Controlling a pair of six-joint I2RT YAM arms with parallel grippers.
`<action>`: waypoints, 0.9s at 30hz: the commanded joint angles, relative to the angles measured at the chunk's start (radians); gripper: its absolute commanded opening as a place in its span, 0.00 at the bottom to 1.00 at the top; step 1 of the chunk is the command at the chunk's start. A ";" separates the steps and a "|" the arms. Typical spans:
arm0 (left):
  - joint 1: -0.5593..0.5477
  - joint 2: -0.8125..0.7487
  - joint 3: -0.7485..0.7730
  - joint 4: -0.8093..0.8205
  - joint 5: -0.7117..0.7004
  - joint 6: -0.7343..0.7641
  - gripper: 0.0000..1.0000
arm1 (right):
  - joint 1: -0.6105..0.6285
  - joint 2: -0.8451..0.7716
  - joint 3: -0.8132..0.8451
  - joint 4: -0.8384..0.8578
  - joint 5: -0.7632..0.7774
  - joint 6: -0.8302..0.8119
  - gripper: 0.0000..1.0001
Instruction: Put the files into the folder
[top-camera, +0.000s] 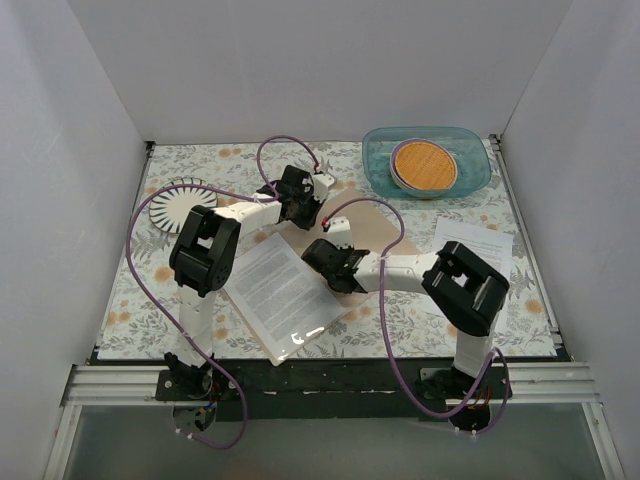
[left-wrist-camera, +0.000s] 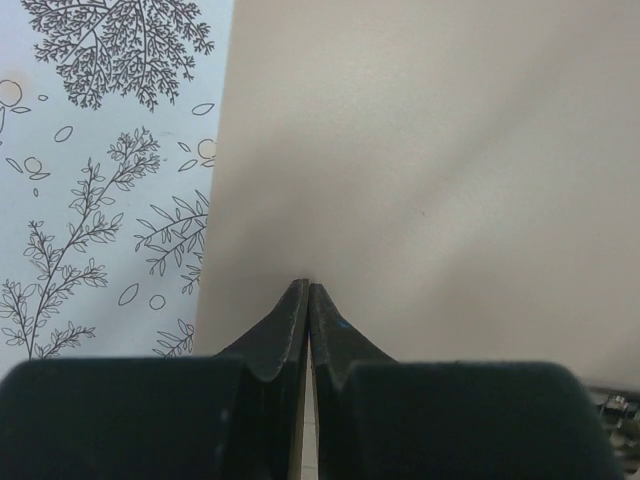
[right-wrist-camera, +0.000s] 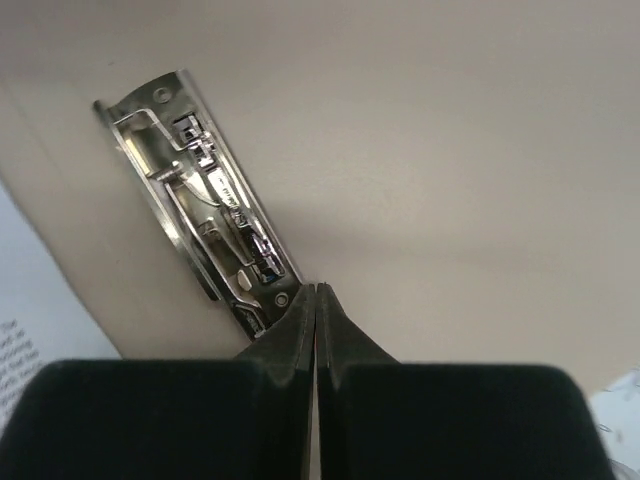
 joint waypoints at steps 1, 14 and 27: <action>0.001 0.044 -0.073 -0.184 -0.013 0.022 0.00 | -0.003 0.105 -0.043 -0.442 0.117 0.018 0.01; 0.003 0.050 -0.070 -0.186 -0.013 0.010 0.00 | 0.023 -0.220 -0.170 -0.036 -0.064 -0.170 0.01; 0.003 0.047 -0.051 -0.200 -0.005 0.004 0.00 | -0.014 -0.137 -0.032 0.149 -0.259 -0.414 0.22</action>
